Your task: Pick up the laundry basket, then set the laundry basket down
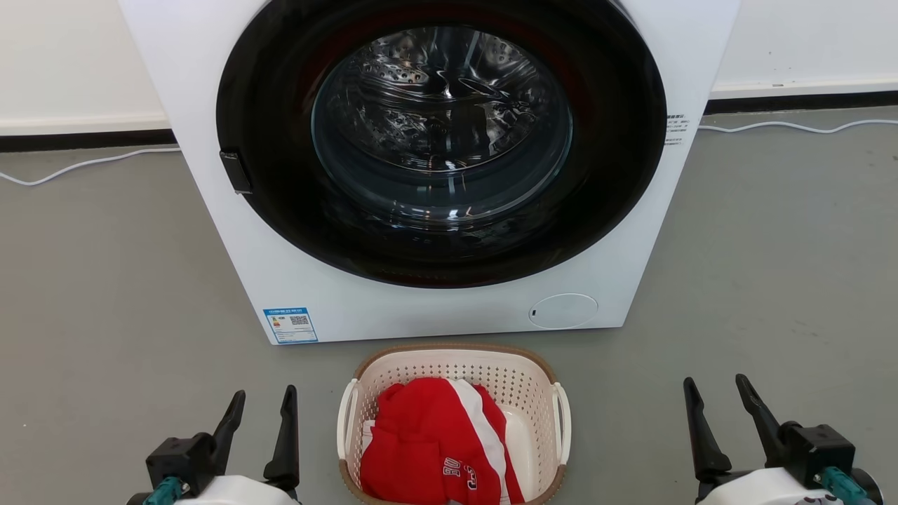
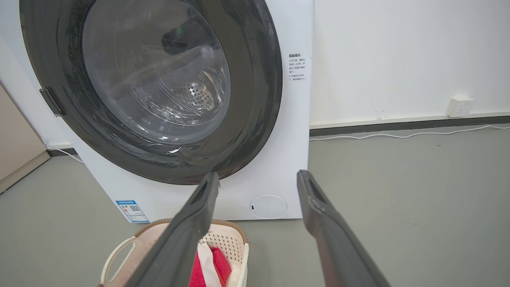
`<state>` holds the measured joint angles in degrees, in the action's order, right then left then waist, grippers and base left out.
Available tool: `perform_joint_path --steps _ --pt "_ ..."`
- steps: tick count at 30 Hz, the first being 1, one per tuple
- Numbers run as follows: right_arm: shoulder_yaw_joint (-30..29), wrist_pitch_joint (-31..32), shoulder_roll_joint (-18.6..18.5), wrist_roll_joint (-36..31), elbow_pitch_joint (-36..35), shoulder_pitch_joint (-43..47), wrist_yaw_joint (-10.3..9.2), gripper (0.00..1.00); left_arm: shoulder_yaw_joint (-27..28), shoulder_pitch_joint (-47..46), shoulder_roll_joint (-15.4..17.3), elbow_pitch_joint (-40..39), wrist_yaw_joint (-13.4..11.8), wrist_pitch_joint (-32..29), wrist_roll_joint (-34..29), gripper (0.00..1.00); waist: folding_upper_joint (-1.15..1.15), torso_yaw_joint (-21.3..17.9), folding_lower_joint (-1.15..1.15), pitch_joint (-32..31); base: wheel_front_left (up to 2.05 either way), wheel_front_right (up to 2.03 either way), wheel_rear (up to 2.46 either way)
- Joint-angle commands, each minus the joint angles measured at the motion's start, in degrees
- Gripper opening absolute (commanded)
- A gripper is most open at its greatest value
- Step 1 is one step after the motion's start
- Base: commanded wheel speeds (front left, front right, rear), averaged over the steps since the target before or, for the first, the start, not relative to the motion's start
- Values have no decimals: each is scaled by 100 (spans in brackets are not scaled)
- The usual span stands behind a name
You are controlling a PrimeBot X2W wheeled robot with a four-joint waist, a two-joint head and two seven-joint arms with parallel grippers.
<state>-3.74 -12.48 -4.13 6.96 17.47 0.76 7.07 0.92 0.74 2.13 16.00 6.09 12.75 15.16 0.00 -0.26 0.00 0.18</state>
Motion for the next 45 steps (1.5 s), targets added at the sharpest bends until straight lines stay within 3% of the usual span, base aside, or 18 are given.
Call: perform_joint_path --steps 1,9,34,45 --pt "90 -132 -74 -266 -112 -310 39 100 153 -192 68 -136 32 105 -297 100 0 -2 0 1 0 0 0" --pt "48 -250 -68 -757 -65 -308 42 100 172 -171 75 -125 30 222 -707 100 0 -19 0 2 0 0 0" --pt "-17 -252 -12 -733 55 -376 42 100 151 -218 75 -56 43 225 -688 100 0 -32 0 47 0 0 0" --pt "-49 -252 29 -645 107 -695 42 100 66 -605 75 33 21 225 -617 100 0 -45 0 629 0 0 0"
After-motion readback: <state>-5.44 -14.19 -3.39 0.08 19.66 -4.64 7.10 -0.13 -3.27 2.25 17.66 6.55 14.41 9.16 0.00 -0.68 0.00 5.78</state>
